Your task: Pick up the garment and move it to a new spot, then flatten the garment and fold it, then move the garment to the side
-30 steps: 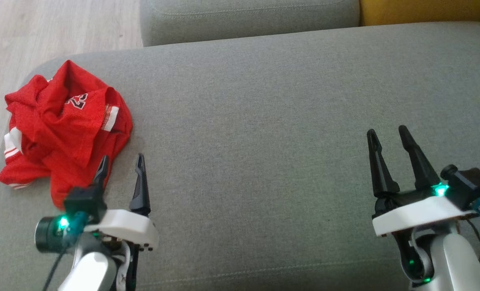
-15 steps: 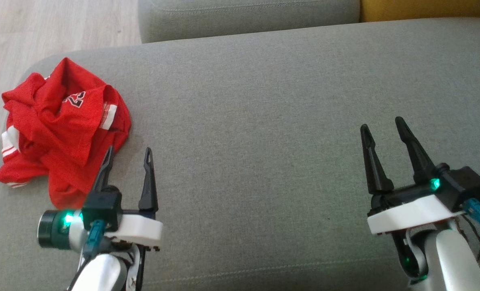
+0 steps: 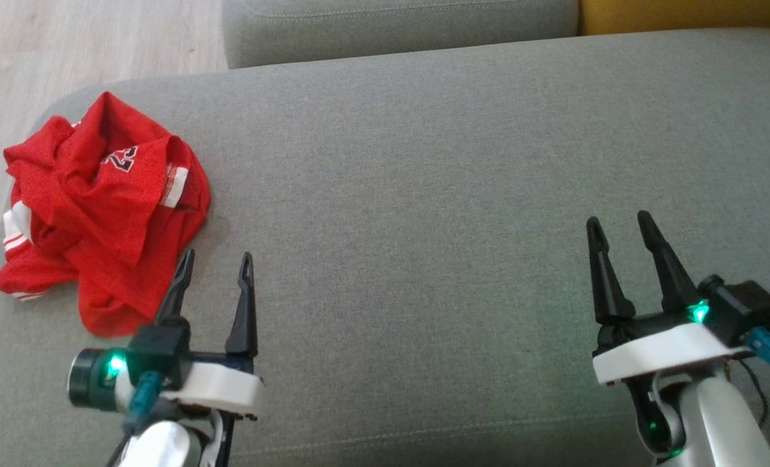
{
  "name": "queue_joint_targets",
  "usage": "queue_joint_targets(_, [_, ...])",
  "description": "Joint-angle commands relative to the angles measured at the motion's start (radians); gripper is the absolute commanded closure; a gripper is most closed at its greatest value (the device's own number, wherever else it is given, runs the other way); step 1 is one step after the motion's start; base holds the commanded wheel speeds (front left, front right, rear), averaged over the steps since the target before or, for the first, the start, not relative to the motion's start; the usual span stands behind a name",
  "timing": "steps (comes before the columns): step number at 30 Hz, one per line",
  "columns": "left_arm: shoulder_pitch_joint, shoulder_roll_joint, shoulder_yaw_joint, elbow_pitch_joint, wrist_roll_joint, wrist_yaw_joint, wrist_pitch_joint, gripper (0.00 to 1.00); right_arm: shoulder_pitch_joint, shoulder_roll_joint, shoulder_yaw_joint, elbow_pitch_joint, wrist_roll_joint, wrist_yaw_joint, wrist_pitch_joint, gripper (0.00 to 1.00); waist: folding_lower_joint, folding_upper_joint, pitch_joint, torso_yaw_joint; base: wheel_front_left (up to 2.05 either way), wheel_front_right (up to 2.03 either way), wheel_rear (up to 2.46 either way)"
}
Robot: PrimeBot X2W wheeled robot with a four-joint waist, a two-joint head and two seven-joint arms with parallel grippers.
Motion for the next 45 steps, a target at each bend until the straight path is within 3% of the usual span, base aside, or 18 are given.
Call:
queue_joint_targets(1, [-0.038, 0.006, 0.046, -0.030, 0.035, -0.004, -0.014, 0.00, -0.048, -0.011, 0.026, -0.032, -0.027, 0.000, -0.014, 0.00, 0.0000, 0.0000, 0.001, 0.000, 0.00, 0.00, 0.00])
queue_joint_targets(11, [-0.023, -0.057, 0.123, -0.014, 0.139, -0.077, -0.025, 0.00, -0.058, -0.012, 0.032, -0.028, -0.072, 0.000, -0.025, 0.00, 0.0000, 0.0000, -0.002, 0.013, 0.00, 0.00, 0.00])
queue_joint_targets(18, [-0.005, -0.095, 0.159, 0.002, 0.165, -0.119, -0.025, 0.00, -0.038, -0.012, 0.050, -0.025, -0.064, 0.000, -0.025, 0.00, 0.0000, 0.0000, -0.015, 0.102, 0.00, 0.00, 0.00])
queue_joint_targets(32, [0.059, -0.128, 0.224, 0.025, 0.208, -0.151, -0.025, 0.00, -0.011, -0.012, 0.124, 0.000, -0.059, 0.000, -0.025, 0.00, 0.0000, 0.0000, -0.046, 0.299, 0.00, 0.00, 0.00])
queue_joint_targets(39, [0.071, -0.136, 0.239, 0.012, 0.224, -0.163, -0.025, 0.00, -0.007, -0.012, 0.137, 0.003, -0.049, 0.000, -0.025, 0.00, 0.0000, 0.0000, -0.041, 0.337, 0.00, 0.00, 0.00])
queue_joint_targets(45, [0.066, -0.134, 0.266, -0.006, 0.231, -0.164, -0.025, 0.00, -0.013, -0.012, 0.146, 0.005, -0.050, 0.000, -0.025, 0.00, 0.0000, 0.0000, -0.032, 0.327, 0.00, 0.00, 0.00])
